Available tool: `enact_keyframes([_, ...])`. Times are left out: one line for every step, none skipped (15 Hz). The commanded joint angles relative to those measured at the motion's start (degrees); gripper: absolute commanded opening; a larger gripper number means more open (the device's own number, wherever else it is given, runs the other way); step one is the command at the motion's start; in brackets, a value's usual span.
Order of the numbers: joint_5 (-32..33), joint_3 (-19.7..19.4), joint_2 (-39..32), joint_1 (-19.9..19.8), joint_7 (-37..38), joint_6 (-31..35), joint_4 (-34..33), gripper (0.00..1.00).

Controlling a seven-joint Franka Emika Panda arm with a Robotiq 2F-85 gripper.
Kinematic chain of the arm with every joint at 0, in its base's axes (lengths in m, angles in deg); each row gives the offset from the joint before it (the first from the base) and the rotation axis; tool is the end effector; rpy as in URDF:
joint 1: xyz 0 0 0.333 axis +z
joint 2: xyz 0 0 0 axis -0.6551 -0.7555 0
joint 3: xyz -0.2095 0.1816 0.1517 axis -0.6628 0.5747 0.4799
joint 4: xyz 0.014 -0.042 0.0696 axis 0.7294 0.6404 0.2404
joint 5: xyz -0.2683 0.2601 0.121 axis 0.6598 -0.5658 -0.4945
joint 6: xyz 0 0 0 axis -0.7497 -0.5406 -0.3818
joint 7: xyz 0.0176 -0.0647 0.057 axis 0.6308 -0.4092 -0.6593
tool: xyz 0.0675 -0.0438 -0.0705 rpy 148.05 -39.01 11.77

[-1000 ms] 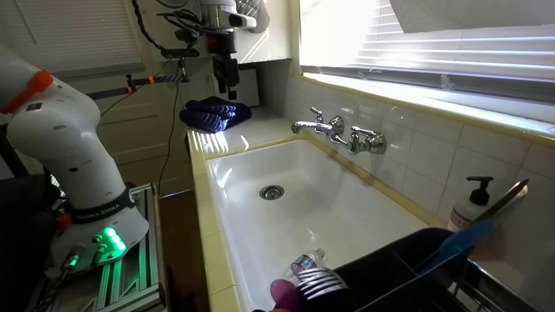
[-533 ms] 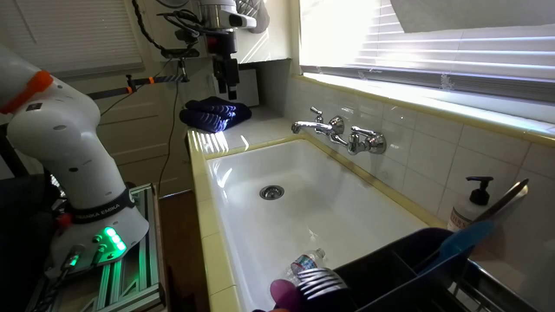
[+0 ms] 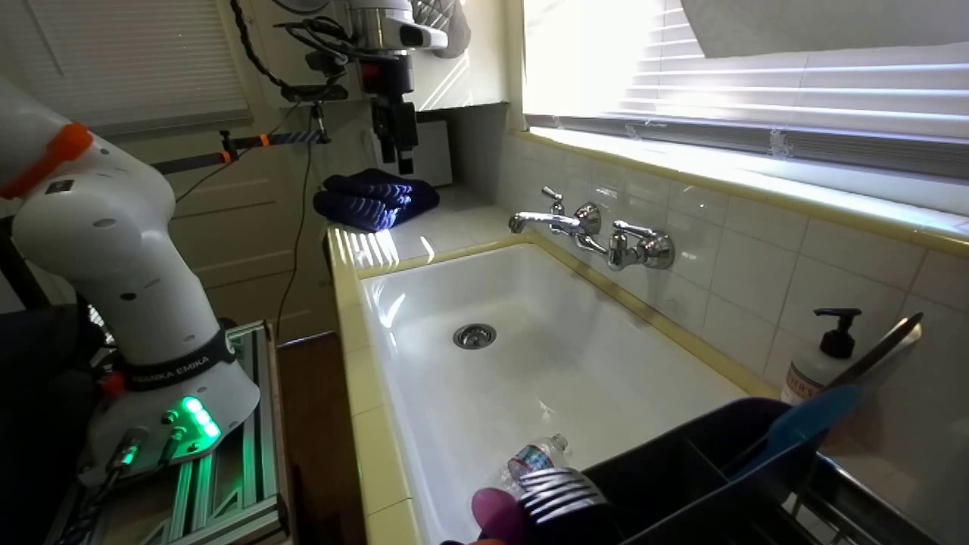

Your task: Put the grey oven mitts on the counter.

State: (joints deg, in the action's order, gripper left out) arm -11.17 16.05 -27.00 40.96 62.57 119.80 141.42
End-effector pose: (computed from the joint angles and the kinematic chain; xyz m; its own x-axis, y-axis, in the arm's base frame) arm 0.3659 0.0027 0.4905 0.9996 0.0159 -0.0251 0.0154 -0.9997 -0.0186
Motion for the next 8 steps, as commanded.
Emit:
enact_keyframes([0.08,-0.12,-0.03,0.13,0.05,-0.13,-0.11,1.00])
enact_keyframes([0.08,-0.12,-0.03,0.13,0.05,-0.13,-0.11,1.00])
enact_keyframes([0.08,-0.12,-0.03,0.13,0.05,-0.13,-0.11,1.00])
enact_keyframes([0.08,-0.12,-0.03,0.13,0.05,-0.13,-0.11,1.00])
enact_keyframes([-0.15,0.17,-0.86,0.80,-0.64,0.00,-0.71,1.00])
enact_keyframes([-0.39,0.96,-2.41,2.13,-1.83,0.21,-1.88,1.00])
enact_keyframes([-0.40,1.95,-3.70,3.42,-2.90,0.58,-3.07,1.00])
enact_keyframes([-0.08,3.15,-5.03,4.76,-4.06,0.78,-4.58,1.00])
